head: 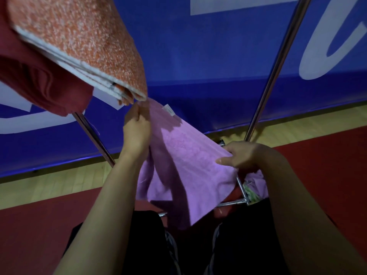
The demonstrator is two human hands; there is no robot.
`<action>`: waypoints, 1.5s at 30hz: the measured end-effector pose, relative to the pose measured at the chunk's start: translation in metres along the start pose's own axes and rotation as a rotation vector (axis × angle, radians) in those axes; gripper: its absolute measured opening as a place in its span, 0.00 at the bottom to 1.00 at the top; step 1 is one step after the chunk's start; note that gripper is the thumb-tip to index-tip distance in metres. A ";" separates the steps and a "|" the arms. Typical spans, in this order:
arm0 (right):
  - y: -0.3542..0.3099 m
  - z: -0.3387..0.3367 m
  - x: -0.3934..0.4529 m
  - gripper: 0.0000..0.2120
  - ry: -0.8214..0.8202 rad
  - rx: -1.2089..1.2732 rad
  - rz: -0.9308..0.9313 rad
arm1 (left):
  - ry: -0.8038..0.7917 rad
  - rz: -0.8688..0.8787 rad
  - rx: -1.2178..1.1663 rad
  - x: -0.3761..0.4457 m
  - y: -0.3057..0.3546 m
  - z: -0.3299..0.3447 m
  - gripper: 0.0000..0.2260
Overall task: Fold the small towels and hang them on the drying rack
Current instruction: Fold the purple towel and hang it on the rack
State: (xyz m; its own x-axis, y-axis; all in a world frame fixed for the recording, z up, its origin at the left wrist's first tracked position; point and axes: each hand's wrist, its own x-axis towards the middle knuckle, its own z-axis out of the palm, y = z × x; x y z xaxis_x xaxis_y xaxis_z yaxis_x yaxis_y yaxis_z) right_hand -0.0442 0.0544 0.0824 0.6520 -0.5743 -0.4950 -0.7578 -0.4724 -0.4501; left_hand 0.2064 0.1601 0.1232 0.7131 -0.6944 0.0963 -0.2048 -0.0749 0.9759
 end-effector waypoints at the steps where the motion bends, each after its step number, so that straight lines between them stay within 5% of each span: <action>1: -0.002 0.000 -0.001 0.10 -0.014 -0.002 0.007 | 0.020 -0.017 -0.044 0.001 0.000 -0.001 0.16; 6: -0.004 -0.001 -0.002 0.13 -0.119 -0.036 0.020 | 0.078 -0.087 -0.085 0.002 -0.003 -0.008 0.18; 10: -0.003 -0.002 0.001 0.12 0.126 -0.049 0.006 | -0.091 0.059 0.163 -0.001 -0.003 -0.007 0.20; 14: -0.009 -0.004 0.002 0.19 0.291 0.324 -0.071 | -0.234 0.329 0.352 -0.018 -0.003 0.008 0.12; 19: -0.034 0.000 -0.001 0.13 0.239 1.186 -0.219 | -0.490 0.414 0.343 -0.043 0.004 0.025 0.11; 21: -0.038 -0.001 0.002 0.12 0.228 1.344 -0.236 | -0.585 0.477 0.350 -0.052 0.007 0.031 0.09; 30: -0.039 -0.004 -0.001 0.12 0.259 1.320 -0.217 | -0.518 0.390 0.334 -0.056 -0.006 0.045 0.05; 36: -0.033 -0.005 -0.001 0.09 0.560 1.011 -0.045 | -0.362 0.263 0.240 -0.052 -0.010 0.041 0.06; 45: -0.056 0.003 -0.009 0.10 0.451 1.051 -0.154 | -0.440 0.355 0.317 -0.066 -0.013 0.050 0.13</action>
State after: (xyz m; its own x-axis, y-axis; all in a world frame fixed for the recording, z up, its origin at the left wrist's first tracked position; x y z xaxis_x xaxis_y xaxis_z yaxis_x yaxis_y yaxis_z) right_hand -0.0082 0.0883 0.1096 0.5076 -0.8455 -0.1658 -0.1386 0.1098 -0.9842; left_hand 0.1290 0.1710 0.0947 0.2375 -0.9393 0.2477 -0.6133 0.0527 0.7881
